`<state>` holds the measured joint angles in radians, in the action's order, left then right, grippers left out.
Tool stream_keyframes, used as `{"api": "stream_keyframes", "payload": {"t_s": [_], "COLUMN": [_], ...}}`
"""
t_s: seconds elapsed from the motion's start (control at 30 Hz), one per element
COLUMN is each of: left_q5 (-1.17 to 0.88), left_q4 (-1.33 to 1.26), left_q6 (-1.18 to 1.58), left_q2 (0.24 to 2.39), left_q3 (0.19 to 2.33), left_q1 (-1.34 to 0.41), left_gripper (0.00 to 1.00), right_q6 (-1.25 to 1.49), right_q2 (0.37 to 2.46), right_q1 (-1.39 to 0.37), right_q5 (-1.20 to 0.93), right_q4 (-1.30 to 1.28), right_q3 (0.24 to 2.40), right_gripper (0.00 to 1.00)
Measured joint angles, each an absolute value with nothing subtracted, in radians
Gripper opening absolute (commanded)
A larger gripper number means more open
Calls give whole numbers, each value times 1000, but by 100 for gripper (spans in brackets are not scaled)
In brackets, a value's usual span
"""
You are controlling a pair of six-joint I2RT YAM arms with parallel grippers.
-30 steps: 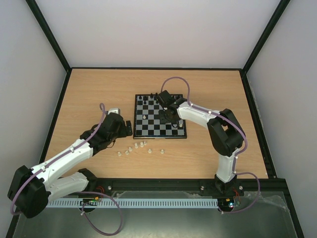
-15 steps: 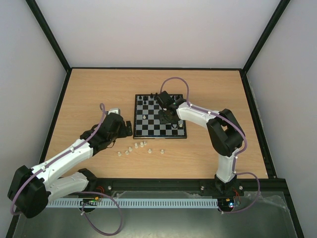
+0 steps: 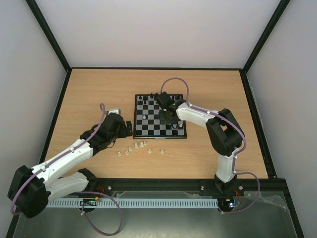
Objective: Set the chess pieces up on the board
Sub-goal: Pick up the chess piece from the chessboard, then place the chess piece on the chessboard.
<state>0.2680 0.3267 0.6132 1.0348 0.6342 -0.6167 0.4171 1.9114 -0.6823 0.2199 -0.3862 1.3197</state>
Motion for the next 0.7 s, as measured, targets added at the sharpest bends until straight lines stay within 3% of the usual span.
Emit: {"api": "stream_keyframes", "payload": {"t_s": [0.7], "left_q5": [242], "left_q4": [305], "left_q6": [615], "left_q2": [1028], "left_q3": [616], "left_q1": [-617], "left_gripper": [100], "right_q6": [439], "right_q2": [1767], "right_q1": [-683], "right_q5": [258], "right_q4": [-422], "right_q3": [1169], "right_gripper": [7]}}
